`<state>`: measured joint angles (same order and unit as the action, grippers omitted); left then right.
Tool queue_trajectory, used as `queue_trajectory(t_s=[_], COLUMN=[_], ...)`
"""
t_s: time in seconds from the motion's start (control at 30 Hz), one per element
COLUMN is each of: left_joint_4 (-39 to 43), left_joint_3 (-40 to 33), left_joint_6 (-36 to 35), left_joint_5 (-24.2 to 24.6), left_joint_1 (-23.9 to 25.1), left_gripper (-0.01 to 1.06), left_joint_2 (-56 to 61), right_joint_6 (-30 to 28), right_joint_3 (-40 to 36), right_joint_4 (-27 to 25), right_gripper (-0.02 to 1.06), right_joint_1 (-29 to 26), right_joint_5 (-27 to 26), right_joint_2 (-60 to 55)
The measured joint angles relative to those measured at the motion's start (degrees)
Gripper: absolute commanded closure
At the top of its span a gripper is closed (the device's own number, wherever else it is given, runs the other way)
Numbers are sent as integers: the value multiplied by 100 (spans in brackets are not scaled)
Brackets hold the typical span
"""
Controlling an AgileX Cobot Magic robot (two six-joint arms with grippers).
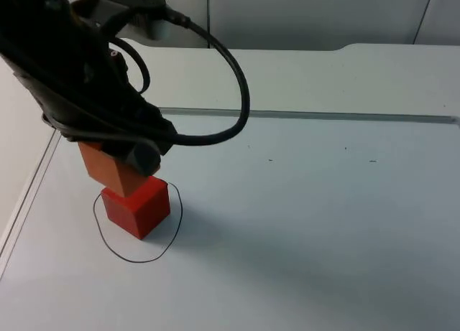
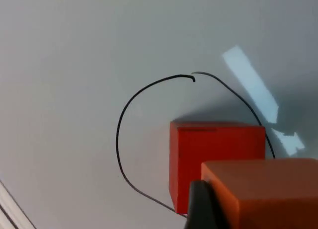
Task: Pick up one cube with the left hand and another cube with the right hand. First place the cube in the right hand at the target position, then stack the cube in the left hand on top.
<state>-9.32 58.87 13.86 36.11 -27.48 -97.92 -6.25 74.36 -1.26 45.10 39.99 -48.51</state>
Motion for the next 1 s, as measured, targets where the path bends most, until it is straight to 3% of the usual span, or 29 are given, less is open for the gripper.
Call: queue_trajectory(t_s=[0.6,1.0], left_joint_4=[-147,-147], left_joint_3=[37,35], left_joint_6=[244,244], left_joint_5=[-412,-425], left_joint_1=[0,0], left_gripper=[105,105], left_joint_2=[-249,-576], right_joint_6=[0,0], right_joint_3=[0,0], right_joint_4=[-15,-15], right_gripper=[-1,-1], right_joint_1=[0,0], right_joint_5=[10,10], right_joint_2=[0,0])
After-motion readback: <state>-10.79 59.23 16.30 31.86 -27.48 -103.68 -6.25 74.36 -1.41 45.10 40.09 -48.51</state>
